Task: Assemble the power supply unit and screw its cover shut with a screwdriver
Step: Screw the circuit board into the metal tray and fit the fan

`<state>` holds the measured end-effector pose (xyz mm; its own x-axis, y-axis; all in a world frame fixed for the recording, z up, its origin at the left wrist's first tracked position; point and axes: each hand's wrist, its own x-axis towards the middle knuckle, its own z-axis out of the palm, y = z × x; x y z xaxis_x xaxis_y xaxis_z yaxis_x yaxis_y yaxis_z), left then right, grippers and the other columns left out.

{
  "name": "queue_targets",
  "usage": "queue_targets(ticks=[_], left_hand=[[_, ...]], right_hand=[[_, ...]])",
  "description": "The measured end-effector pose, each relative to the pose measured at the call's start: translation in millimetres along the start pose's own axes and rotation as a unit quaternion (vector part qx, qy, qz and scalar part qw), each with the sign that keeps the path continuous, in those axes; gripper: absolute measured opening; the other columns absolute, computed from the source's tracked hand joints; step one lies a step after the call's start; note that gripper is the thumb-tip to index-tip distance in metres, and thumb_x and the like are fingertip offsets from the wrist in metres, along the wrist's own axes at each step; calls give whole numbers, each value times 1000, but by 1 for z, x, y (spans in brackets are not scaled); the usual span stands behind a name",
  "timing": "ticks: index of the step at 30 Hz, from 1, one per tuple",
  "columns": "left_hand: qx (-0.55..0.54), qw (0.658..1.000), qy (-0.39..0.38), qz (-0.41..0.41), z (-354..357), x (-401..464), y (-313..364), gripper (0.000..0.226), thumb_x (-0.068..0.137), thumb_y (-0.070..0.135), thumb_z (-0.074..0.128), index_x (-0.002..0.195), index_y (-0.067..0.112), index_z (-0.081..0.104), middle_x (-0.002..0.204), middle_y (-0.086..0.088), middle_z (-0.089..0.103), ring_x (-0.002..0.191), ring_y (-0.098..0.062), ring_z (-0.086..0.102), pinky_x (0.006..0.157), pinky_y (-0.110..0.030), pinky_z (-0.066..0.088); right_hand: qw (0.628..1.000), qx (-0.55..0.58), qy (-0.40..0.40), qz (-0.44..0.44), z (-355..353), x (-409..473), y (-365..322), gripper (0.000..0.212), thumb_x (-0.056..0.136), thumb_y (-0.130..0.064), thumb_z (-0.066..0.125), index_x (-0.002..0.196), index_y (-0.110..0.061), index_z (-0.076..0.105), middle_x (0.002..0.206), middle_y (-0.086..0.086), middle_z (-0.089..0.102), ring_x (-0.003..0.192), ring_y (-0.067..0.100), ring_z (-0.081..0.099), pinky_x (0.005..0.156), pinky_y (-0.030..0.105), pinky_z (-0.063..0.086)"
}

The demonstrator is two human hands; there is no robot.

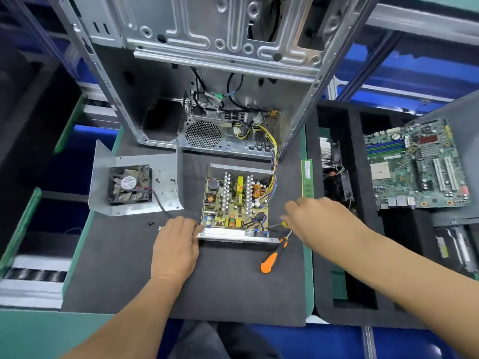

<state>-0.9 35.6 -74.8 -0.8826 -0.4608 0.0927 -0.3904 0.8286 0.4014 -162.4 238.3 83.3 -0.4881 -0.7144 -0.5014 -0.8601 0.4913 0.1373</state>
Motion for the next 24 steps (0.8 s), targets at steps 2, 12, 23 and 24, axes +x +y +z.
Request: queue_targets(ticks=[2,12,23,24], left_hand=[[2,1000,3,-2,1,0,-1,20,77,-3,80,80,6,63,74,-9,57,63,-33,54,56,-43,47],[-3,1000,5,1,2,0,-3,35,93,29,36,82,7,62,78,-9,58,71,-33,54,61,-42,44],[21,1000,18,3,7,-2,-6,34,96,28,38,81,8,61,78,-9,57,71,-33,53,61,-41,42],[21,1000,16,3,8,-2,-6,34,96,28,38,81,8,61,78,-9,57,71,-33,53,61,-41,42]], right_hand=[[998,49,27,-5,3,-1,1,9,103,-20,47,111,-17,49,107,2,44,92,26,56,77,38,53],[983,157,85,-48,4,-10,10,24,95,-5,52,112,-17,63,110,3,52,96,26,57,82,38,48],[976,195,95,-20,-4,6,19,14,93,-27,64,105,-24,70,98,-5,67,94,20,63,82,30,46],[974,203,98,-6,-4,7,20,14,92,-31,66,102,-23,71,92,-5,68,90,19,63,77,29,45]])
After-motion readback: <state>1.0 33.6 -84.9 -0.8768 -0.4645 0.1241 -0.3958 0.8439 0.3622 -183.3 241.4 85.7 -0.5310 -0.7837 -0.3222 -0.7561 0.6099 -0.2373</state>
